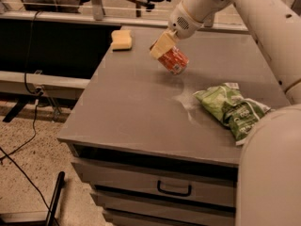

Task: Place coke can upright

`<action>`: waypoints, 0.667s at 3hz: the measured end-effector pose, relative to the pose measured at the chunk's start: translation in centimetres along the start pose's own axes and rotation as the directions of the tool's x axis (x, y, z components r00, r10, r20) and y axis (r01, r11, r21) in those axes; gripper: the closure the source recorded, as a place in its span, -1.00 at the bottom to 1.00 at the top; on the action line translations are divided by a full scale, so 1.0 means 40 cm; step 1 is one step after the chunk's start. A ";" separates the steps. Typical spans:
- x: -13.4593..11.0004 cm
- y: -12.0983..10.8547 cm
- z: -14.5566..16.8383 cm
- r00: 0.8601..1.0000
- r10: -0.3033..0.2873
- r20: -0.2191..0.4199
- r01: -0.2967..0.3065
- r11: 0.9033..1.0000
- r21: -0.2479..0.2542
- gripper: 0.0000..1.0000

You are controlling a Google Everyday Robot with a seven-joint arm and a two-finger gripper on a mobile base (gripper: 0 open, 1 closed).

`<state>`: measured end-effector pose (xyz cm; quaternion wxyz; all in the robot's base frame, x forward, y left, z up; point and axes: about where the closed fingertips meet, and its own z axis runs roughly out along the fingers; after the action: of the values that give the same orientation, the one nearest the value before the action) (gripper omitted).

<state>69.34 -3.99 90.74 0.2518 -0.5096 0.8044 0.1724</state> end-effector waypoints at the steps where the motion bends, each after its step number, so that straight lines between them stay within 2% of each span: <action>1: -0.033 0.027 -0.118 0.948 -0.016 0.319 0.044 0.996 -0.082 1.00; 2: -0.056 0.050 -0.217 0.837 -0.094 0.540 0.133 0.991 -0.034 1.00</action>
Offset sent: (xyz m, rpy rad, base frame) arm -0.0512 -0.0439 0.1187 0.6844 -0.3985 0.1671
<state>66.33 -6.15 99.15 0.4583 -0.4963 0.6638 0.3210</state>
